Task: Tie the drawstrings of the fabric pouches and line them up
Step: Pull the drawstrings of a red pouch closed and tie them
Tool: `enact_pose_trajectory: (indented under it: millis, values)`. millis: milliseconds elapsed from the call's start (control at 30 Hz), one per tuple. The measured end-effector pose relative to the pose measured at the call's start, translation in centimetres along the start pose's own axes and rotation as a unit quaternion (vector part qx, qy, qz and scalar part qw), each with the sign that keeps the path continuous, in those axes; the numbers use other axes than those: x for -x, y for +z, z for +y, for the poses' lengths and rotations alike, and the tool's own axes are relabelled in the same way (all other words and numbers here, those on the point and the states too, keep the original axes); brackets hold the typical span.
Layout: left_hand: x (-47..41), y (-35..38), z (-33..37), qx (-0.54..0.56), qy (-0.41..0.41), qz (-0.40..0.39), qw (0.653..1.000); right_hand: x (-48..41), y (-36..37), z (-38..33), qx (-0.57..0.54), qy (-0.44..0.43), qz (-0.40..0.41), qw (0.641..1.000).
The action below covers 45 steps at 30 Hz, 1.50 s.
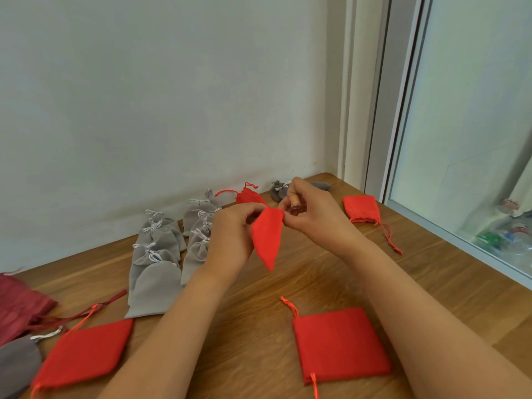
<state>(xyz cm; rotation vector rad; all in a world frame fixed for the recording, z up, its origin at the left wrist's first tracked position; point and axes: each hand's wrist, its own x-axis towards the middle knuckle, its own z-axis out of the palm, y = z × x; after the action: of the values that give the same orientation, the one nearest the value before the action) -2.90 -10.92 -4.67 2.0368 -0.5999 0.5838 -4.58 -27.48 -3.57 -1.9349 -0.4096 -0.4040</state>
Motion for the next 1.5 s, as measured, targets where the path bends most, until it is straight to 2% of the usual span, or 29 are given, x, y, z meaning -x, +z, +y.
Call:
enact_pose_trajectory:
  millis: [67,133,367,533,633,733,767,900,1000,1067,1133,1200,1267,1333,1367,1433,1500]
  values:
    - [-0.5,-0.2,0.5,0.078,-0.085,0.003,0.993,-0.1,-0.3,0.1,-0.019,0.003,0.001,1.000]
    - [-0.7,-0.5,0.8,0.137,-0.122,0.003,0.983,-0.1,-0.4,0.2,-0.035,0.004,-0.001,0.999]
    - [-0.8,-0.8,2.0,0.198,-0.142,-0.100,0.965,0.0,-0.9,0.7,-0.007,-0.003,0.003,1.000]
    - [-0.7,-0.7,1.7,0.232,-0.157,-0.127,0.951,0.1,-1.1,0.7,0.046,-0.032,0.007,0.998]
    - [-0.4,-0.1,1.8,0.274,-0.201,-0.122,0.933,0.1,-0.8,0.7,0.091,-0.053,0.015,0.994]
    - [-0.2,0.5,1.8,0.318,-0.282,-0.118,0.897,0.2,-0.5,0.8,0.136,-0.076,0.031,0.987]
    - [-0.2,0.6,1.9,0.343,-0.314,-0.127,0.876,0.2,-0.5,0.8,0.142,-0.083,0.039,0.986]
    - [-0.1,0.4,2.4,0.481,-0.406,-0.184,0.755,0.2,-0.6,0.8,0.140,-0.095,0.057,0.984]
    - [0.1,0.3,2.8,0.518,-0.416,-0.194,0.722,0.1,-0.8,0.6,0.143,-0.099,0.058,0.983]
    - [0.2,0.5,2.8,0.508,-0.418,-0.193,0.728,0.2,-0.9,0.3,0.138,-0.099,0.044,0.984]
    - [0.0,0.5,2.5,0.485,-0.419,-0.164,0.750,0.1,-1.2,0.5,0.144,-0.092,0.045,0.984]
    - [-0.7,0.2,2.1,0.438,-0.402,-0.127,0.794,-0.2,-1.8,1.2,0.171,-0.040,0.093,0.980]
    - [-1.7,-0.4,1.7,0.335,-0.375,-0.092,0.859,-0.4,-2.9,2.5,0.271,0.095,0.142,0.947]
    - [-3.1,-0.8,0.3,0.188,-0.349,-0.057,0.916,-0.3,-3.6,3.3,0.367,0.271,0.089,0.885]
    - [-3.9,-0.9,-0.5,0.122,-0.339,-0.041,0.932,-0.1,-3.6,3.3,0.378,0.334,0.052,0.862]
    - [-5.3,-0.8,-1.7,0.036,-0.330,-0.027,0.943,0.1,-3.3,3.6,0.368,0.395,0.000,0.842]
    - [-6.2,-0.7,-2.3,-0.009,-0.328,-0.029,0.944,0.1,-2.6,3.7,0.384,0.391,-0.032,0.836]
